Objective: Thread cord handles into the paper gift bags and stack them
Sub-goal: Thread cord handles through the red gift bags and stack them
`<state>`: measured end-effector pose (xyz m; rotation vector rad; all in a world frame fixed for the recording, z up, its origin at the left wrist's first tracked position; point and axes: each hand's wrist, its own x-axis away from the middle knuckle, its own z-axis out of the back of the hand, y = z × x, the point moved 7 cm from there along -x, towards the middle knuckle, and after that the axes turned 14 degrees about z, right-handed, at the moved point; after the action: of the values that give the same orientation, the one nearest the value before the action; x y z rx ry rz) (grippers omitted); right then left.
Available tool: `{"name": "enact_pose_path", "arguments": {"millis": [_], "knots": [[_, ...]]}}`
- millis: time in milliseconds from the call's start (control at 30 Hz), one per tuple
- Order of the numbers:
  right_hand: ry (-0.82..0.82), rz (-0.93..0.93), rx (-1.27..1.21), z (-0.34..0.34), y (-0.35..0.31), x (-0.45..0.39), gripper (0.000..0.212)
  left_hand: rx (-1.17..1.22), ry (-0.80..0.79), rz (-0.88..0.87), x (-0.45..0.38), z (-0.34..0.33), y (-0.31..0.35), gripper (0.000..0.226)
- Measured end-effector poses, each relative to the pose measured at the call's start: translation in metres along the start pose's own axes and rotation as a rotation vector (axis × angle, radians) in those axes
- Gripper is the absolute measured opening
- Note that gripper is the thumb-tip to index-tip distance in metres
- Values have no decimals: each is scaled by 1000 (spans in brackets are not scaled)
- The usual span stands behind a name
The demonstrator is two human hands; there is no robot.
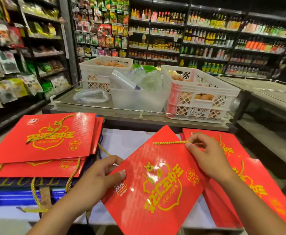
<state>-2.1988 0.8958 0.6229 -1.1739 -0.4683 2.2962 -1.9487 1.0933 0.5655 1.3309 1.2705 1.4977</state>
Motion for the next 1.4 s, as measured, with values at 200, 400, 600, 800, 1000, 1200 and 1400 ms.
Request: {"name": "enact_pose_path", "arguments": {"millis": [200,400,600,800,1000,1200,1400], "knots": [[31,27,35,24,-4,-7,19,90,233,20,-14,12,-22,2],[-140,-21,165,21,16,-1,23,145,418,32,-31,12,-37,10],[-361,-180,86,-18,37,30,38,-11,513,94,-48,0,-43,8],[-313,-373,-407,-72,8,44,31,-247,459,148,-59,-9,-47,11],[-151,-582,-662,-112,2,36,15,-520,505,108,-57,-9,-40,15],[-65,-581,-713,-147,11,32,89,-804,590,107,-59,-8,-36,25],[-57,-461,-722,-148,13,32,69,-673,641,82,-68,-3,-32,12]]}}
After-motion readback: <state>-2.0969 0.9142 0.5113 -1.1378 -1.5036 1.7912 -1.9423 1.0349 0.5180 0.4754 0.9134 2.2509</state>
